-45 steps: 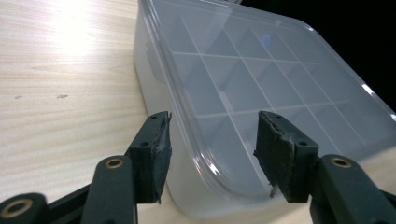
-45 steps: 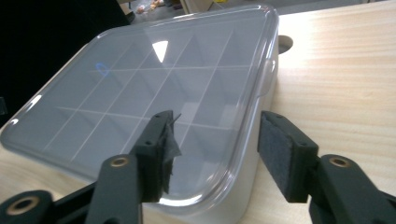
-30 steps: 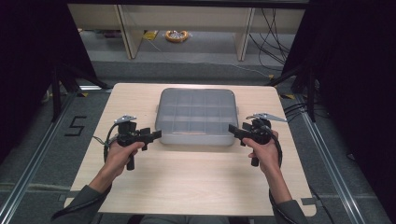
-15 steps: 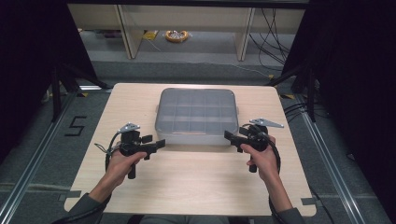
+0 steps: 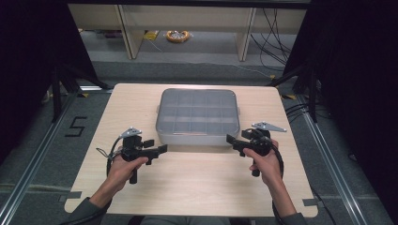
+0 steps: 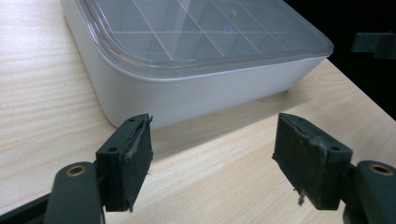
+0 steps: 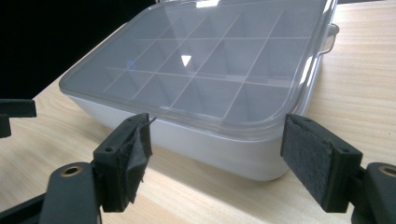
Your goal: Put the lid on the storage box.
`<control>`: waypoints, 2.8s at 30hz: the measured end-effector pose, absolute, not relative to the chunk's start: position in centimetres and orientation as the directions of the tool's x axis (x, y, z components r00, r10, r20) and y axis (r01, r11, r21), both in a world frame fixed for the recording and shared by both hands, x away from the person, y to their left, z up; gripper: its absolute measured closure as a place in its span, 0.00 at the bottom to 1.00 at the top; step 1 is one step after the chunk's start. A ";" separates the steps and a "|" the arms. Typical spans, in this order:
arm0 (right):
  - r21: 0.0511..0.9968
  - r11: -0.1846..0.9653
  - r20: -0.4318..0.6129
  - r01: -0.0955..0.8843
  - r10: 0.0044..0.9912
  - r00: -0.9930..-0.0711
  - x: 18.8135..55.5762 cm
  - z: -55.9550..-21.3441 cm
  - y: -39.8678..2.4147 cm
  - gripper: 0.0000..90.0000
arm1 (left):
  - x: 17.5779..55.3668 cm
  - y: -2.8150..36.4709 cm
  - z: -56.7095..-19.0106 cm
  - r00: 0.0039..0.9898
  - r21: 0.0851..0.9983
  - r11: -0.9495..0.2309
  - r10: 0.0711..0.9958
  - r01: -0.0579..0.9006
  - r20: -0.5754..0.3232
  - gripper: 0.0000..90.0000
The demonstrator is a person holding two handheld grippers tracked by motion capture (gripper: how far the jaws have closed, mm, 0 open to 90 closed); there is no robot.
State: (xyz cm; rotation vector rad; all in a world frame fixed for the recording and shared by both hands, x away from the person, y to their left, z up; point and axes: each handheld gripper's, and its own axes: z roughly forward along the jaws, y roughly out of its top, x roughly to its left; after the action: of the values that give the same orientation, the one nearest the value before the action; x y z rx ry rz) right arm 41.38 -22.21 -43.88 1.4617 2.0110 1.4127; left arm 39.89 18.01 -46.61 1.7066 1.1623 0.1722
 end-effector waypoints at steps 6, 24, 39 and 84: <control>0.821 0.016 0.303 0.570 0.835 -0.460 41.1 -44.0 -22.2 0.28 | 39.2 18.3 -47.0 0.533 0.791 -0.022 0.750 0.611 -0.392 0.29; 0.806 0.031 0.296 0.592 0.844 -0.448 39.7 -44.9 -21.8 0.21 | 36.6 18.8 -48.3 0.561 0.790 -0.062 0.739 0.610 -0.374 0.26; 0.788 0.050 0.275 0.613 0.863 -0.423 38.2 -45.8 -21.7 0.19 | 34.4 18.5 -49.0 0.608 0.799 -0.135 0.725 0.587 -0.324 0.19; 0.775 0.122 0.273 0.620 0.820 -0.502 31.9 -48.2 -21.6 0.22 | 29.7 17.0 -49.4 0.679 0.807 -0.218 0.679 0.549 -0.279 0.17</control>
State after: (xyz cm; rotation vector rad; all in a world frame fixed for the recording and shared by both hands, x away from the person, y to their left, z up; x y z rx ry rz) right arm 31.86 -21.62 -48.19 1.4284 2.1752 1.3226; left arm 29.69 16.98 -49.44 1.8923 0.9612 0.1637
